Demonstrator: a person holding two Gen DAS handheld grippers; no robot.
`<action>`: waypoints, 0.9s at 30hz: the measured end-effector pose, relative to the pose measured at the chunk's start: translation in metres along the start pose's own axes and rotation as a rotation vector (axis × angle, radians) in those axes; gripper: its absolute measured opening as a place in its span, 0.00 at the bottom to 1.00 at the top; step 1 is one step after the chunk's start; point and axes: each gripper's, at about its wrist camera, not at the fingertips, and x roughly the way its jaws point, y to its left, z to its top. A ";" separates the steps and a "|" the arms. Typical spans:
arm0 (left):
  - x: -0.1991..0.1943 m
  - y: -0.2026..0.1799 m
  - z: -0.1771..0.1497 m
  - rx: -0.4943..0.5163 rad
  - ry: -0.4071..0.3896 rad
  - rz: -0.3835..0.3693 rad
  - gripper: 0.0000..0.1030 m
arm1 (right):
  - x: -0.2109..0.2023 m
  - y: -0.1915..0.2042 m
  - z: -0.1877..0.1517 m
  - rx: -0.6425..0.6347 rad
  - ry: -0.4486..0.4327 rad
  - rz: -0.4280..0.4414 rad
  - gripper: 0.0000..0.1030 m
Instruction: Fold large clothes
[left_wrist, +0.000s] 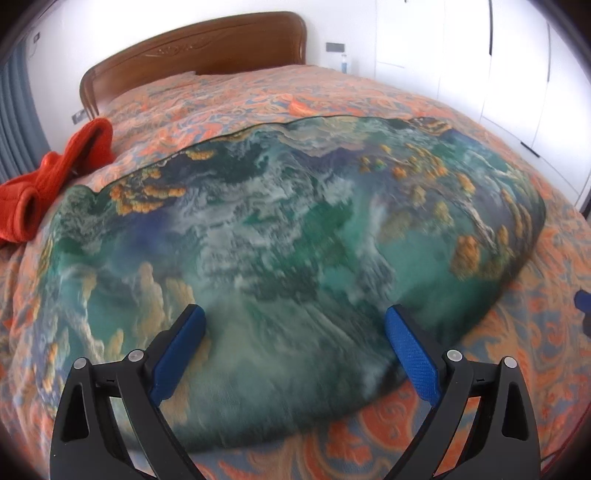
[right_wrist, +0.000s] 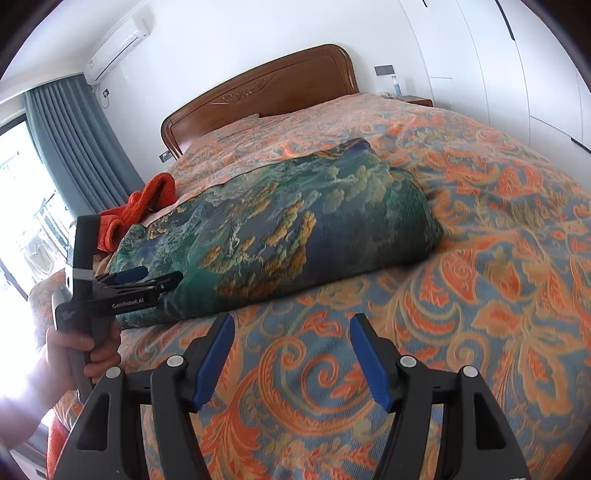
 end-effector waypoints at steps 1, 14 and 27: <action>0.000 -0.001 -0.002 0.004 0.000 0.000 0.95 | -0.001 0.001 -0.002 0.002 0.004 -0.003 0.64; -0.025 -0.023 -0.033 0.113 -0.002 0.019 0.96 | 0.011 0.001 0.000 0.038 0.037 -0.010 0.64; -0.012 -0.070 -0.008 0.112 -0.011 -0.197 0.96 | 0.090 -0.120 0.052 0.608 0.041 0.132 0.78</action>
